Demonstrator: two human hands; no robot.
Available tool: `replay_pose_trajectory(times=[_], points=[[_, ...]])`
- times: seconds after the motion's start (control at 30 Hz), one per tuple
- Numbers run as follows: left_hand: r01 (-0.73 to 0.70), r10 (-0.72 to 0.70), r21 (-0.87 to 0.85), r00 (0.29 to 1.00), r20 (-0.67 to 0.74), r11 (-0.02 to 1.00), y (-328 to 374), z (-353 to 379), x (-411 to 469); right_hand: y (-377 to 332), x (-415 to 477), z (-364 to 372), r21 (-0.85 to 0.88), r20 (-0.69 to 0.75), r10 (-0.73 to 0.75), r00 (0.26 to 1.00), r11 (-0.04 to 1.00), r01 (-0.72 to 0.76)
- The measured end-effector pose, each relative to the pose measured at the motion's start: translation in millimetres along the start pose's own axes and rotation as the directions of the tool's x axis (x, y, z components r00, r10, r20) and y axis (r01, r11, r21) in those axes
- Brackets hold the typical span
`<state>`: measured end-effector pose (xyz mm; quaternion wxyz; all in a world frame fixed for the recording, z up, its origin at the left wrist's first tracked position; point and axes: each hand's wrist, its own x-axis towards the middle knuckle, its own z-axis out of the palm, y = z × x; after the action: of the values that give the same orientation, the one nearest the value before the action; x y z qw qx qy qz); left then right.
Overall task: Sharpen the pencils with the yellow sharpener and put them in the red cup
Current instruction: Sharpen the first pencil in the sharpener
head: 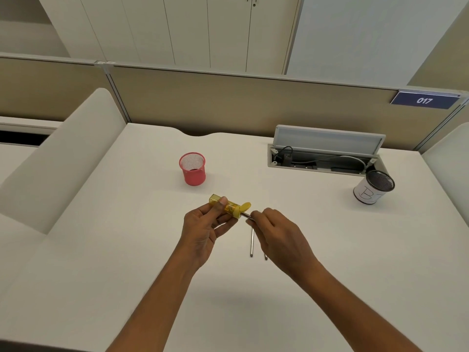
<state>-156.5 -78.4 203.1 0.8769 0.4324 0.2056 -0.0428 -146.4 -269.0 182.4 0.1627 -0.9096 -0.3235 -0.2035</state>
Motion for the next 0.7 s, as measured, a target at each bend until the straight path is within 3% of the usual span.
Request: replay_pose_trajectory(times=[0.07, 0.1, 0.2, 0.23, 0.27, 0.3, 0.37, 0.4, 0.43, 0.47, 0.5, 0.53, 0.6, 0.67, 0.7], points=[[0.008, -0.008, 0.008, 1.0, 0.009, 1.0, -1, 0, -1, 3, -1, 1, -0.128, -0.03, -0.048, 0.998, 0.991, 0.044], [0.01, -0.01, 0.011, 1.0, 0.012, 1.0, -2, 0, -1, 3, 0, 1, -0.104, -0.048, -0.027, 0.999, 0.994, 0.022], [-0.006, 0.005, 0.027, 1.0, 0.021, 1.0, -2, -3, -2, -9, 3, 0, 0.272, 0.003, 0.195, 0.981, 0.944, -0.188], [-0.012, 0.011, 0.032, 0.999, 0.03, 0.999, -2, -3, -1, -14, 6, -2, 0.449, 0.087, 0.321, 0.943, 0.832, -0.325], [-0.018, 0.016, 0.036, 0.999, 0.036, 0.999, -2, -4, -1, -17, 11, -7, 0.589, 0.232, 0.442, 0.867, 0.645, -0.487], [-0.022, 0.02, 0.04, 0.999, 0.04, 0.999, -2, -4, -1, -17, 16, -14, 0.657, 0.419, 0.522, 0.743, 0.39, -0.645], [-0.028, 0.026, 0.056, 0.999, 0.04, 0.998, -3, -5, -1, -12, 25, -27, 0.559, 0.764, 0.45, 0.463, -0.102, -0.823], [-0.031, 0.028, 0.067, 0.999, 0.043, 0.997, -3, -5, -1, -10, 27, -33, 0.488, 0.842, 0.376, 0.387, -0.224, -0.844], [-0.032, 0.029, 0.074, 0.999, 0.044, 0.997, -3, -4, -1, -8, 27, -34, 0.466, 0.863, 0.339, 0.375, -0.249, -0.849], [-0.033, 0.03, 0.075, 0.999, 0.042, 0.997, -4, -3, -1, -7, 26, -33, 0.489, 0.847, 0.341, 0.407, -0.201, -0.849], [-0.033, 0.03, 0.072, 0.999, 0.035, 0.997, -4, -2, -1, -8, 24, -30, 0.542, 0.794, 0.377, 0.476, -0.087, -0.836], [-0.03, 0.029, 0.066, 0.999, 0.027, 0.997, -3, -2, 0, -10, 21, -25, 0.603, 0.695, 0.427, 0.578, 0.09, -0.792], [-0.022, 0.021, 0.047, 1.0, 0.014, 0.999, -2, 0, 1, -10, 13, -16, 0.616, 0.362, 0.464, 0.808, 0.532, -0.581], [-0.01, 0.01, 0.02, 1.0, -0.002, 1.0, 0, 1, 2, -4, 5, -7, 0.351, 0.103, 0.307, 0.946, 0.879, -0.323], [-0.006, 0.006, 0.009, 1.0, -0.01, 1.0, 0, 2, 3, 1, 2, -4, 0.202, 0.04, 0.197, 0.98, 0.959, -0.201]])
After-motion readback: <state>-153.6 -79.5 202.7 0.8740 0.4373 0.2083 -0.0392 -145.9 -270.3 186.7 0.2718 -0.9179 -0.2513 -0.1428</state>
